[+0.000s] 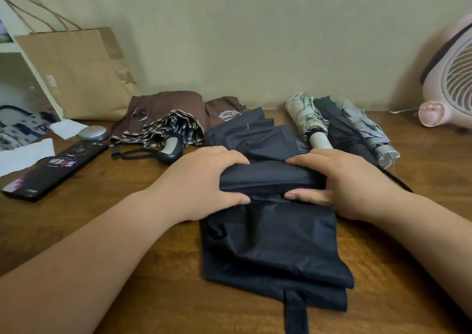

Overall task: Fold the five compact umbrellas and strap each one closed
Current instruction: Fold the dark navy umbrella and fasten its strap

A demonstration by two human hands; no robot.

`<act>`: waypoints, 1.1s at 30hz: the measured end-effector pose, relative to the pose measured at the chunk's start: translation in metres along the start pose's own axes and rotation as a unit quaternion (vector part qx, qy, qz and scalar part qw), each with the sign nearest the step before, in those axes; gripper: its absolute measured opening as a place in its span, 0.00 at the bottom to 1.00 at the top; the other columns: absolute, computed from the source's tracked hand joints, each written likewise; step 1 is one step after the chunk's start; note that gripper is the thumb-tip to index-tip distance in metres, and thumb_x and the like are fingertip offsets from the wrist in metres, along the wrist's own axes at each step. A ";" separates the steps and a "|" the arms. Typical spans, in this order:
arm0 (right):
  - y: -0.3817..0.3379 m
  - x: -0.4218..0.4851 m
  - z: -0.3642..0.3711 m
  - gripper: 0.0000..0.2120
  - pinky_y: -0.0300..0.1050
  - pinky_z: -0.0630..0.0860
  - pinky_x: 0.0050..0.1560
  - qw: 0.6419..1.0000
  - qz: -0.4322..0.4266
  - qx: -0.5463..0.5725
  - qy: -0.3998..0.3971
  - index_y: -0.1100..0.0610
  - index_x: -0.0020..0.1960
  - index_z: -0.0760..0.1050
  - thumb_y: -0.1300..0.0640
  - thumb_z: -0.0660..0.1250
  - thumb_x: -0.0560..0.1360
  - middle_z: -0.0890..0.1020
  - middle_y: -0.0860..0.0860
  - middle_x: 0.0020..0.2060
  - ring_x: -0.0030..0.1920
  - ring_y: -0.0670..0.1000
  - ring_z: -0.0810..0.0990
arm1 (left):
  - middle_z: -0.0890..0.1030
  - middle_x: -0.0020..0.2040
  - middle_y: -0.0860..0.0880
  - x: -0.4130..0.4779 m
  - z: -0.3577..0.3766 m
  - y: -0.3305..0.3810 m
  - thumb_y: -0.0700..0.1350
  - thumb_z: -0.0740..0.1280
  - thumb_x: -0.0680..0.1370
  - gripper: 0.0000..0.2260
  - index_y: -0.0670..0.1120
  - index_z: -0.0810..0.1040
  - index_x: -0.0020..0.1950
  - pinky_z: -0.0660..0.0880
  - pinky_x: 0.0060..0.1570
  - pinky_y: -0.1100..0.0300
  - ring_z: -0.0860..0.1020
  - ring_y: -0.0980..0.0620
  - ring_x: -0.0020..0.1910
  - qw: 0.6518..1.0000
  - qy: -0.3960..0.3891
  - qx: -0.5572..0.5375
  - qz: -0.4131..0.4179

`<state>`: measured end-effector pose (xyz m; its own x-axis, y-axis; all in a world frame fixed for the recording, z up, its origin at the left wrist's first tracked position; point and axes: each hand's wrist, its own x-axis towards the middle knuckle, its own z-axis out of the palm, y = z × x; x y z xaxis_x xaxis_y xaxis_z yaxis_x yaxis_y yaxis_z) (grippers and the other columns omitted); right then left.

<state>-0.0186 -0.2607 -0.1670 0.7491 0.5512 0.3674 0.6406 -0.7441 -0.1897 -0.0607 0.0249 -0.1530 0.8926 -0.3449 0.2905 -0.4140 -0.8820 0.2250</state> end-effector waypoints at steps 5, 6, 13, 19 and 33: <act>-0.003 0.004 -0.002 0.36 0.56 0.80 0.54 1.000 -0.005 -0.003 0.000 0.46 0.67 0.78 0.23 0.60 0.70 0.81 0.46 0.54 0.56 0.53 0.79 | 0.79 0.61 0.59 0.003 0.004 0.000 0.64 0.75 0.71 0.27 0.58 0.76 0.67 0.72 0.64 0.56 0.75 0.56 0.63 1.000 0.018 -0.002 0.006; -0.002 0.003 -0.002 0.35 0.56 0.80 0.51 1.000 -0.017 -0.013 0.015 0.47 0.66 0.78 0.24 0.61 0.71 0.81 0.46 0.52 0.55 0.53 0.80 | 0.79 0.61 0.60 0.001 0.004 0.000 0.65 0.75 0.70 0.27 0.58 0.76 0.67 0.73 0.64 0.55 0.75 0.56 0.63 1.000 0.022 -0.001 0.010; 0.001 -0.006 -0.004 0.37 0.53 0.79 0.57 1.000 0.010 0.000 0.007 0.45 0.67 0.78 0.22 0.60 0.68 0.81 0.44 0.56 0.58 0.50 0.79 | 0.69 0.71 0.58 -0.002 0.007 0.006 0.76 0.69 0.64 0.43 0.59 0.68 0.75 0.64 0.74 0.54 0.65 0.55 0.73 1.000 -0.015 0.003 -0.018; -0.007 0.004 -0.005 0.41 0.49 0.74 0.62 0.999 0.020 -0.025 -0.012 0.45 0.73 0.72 0.23 0.60 0.67 0.76 0.46 0.60 0.63 0.51 0.74 | 0.80 0.60 0.57 0.008 0.007 0.009 0.65 0.73 0.71 0.26 0.59 0.76 0.66 0.74 0.60 0.55 0.76 0.53 0.60 0.999 0.003 0.003 -0.036; -0.015 0.004 -0.005 0.46 0.57 0.73 0.60 0.986 0.037 -0.150 -0.057 0.43 0.80 0.58 0.20 0.50 0.69 0.72 0.52 0.66 0.66 0.58 0.70 | 0.67 0.75 0.53 0.003 0.012 -0.004 0.67 0.58 0.80 0.32 0.60 0.55 0.82 0.63 0.74 0.49 0.65 0.48 0.73 0.995 -0.083 0.034 0.050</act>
<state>-0.0261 -0.2489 -0.1579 0.8175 0.5166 0.2546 0.5167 -0.8531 0.0720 -0.0542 0.0233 -0.1645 0.8668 -0.4759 0.1492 -0.4948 -0.8581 0.1375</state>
